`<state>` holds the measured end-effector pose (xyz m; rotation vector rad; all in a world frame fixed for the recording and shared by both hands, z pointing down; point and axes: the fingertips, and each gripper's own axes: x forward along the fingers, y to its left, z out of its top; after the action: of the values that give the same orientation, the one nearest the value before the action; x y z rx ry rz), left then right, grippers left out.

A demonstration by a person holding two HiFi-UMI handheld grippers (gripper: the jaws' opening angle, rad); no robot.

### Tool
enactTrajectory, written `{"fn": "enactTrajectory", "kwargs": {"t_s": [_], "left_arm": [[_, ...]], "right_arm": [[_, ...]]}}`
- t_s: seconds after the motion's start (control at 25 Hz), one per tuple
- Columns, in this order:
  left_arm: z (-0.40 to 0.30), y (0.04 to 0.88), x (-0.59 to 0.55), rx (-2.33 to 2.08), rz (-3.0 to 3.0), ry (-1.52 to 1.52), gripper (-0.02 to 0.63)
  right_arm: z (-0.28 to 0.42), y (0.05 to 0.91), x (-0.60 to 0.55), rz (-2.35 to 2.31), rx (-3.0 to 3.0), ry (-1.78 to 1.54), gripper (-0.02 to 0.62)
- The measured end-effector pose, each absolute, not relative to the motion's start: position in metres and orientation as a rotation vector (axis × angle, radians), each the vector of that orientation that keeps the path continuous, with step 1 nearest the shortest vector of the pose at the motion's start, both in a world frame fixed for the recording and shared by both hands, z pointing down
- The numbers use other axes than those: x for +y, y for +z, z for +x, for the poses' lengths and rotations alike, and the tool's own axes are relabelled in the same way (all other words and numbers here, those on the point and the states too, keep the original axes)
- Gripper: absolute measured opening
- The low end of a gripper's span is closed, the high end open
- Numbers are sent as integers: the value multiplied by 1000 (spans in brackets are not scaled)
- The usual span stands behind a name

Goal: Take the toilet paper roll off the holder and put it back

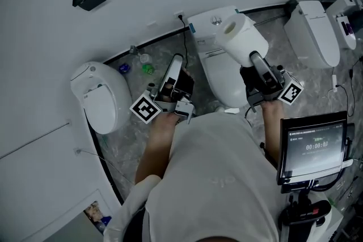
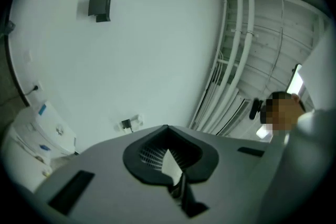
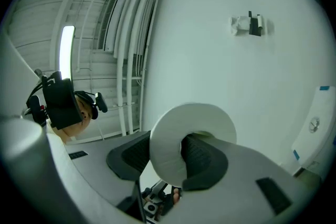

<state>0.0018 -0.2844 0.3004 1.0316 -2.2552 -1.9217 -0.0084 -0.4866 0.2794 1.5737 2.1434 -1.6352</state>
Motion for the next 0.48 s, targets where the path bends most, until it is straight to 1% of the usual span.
{"fn": "enactTrajectory", "kwargs": {"t_s": [0.16, 0.48], "left_arm": [[3, 285, -269, -2034, 1145, -2327, 3], [9, 295, -266, -2110, 1077, -2283, 5]], "right_arm": [[-4, 279, -486, 1593, 2114, -1642, 176], [2, 282, -491, 1626, 2061, -1671, 176]]}}
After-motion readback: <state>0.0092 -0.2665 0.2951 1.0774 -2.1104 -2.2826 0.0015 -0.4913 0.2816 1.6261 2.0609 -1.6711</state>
